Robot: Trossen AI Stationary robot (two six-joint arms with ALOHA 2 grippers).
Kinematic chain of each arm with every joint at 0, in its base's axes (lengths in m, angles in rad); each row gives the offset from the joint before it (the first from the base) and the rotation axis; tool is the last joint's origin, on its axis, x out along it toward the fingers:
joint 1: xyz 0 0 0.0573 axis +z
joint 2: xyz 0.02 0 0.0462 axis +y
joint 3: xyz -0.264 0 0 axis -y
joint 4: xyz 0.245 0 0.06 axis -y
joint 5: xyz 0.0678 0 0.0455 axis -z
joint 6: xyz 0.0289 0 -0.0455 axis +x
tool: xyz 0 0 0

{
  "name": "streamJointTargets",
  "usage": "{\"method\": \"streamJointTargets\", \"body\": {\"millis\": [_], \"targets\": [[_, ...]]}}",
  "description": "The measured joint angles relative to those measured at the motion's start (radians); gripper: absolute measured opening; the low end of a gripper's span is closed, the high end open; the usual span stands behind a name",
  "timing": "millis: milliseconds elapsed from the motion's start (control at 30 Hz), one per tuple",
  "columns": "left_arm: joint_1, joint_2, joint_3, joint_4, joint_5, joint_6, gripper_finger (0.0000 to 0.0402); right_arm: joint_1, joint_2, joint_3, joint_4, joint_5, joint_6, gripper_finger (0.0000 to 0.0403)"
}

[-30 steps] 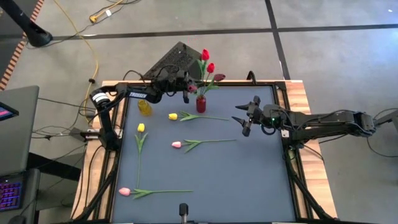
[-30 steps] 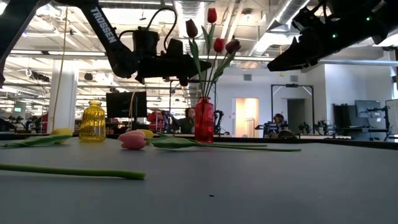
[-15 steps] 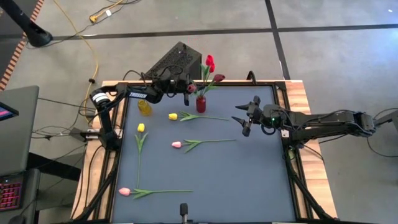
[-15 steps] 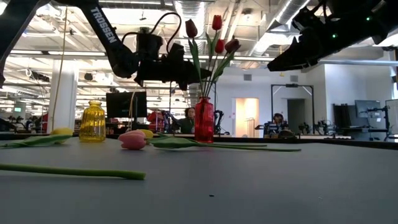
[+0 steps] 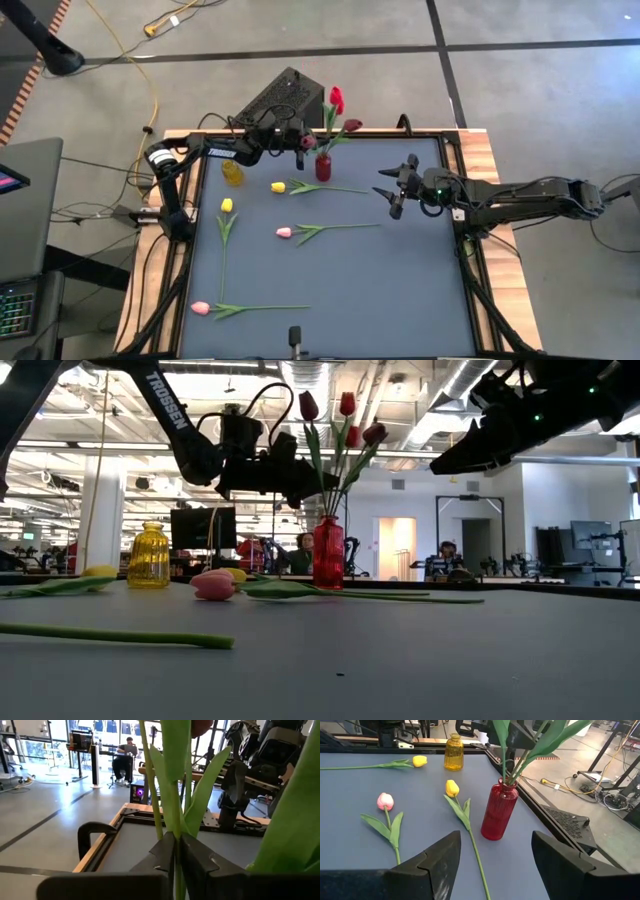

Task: Sort flowers into vase by color
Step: Put the red flower into the red flower vase

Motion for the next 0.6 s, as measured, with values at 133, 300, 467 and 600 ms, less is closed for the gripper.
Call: {"method": "streamJointTargets", "body": {"millis": [133, 300, 467, 600], "targets": [[0.001, -0.001, 0.000, 0.000, 0.002, -0.002, 0.0054, 0.000, 0.000, 0.000, 0.000, 0.000, 0.000, 0.0270], [0.006, -0.002, 0.000, 0.001, 0.014, -0.012, 0.0102, 0.000, 0.000, 0.000, 0.000, 0.000, 0.000, 0.0270], [0.029, -0.002, 0.000, -0.005, 0.080, -0.054, 0.0129, 0.000, 0.000, 0.000, 0.000, -0.001, 0.000, 0.0270], [0.052, -0.002, 0.000, -0.005, 0.169, -0.101, 0.0132, 0.000, 0.000, 0.000, 0.000, -0.001, 0.000, 0.0270]]}}
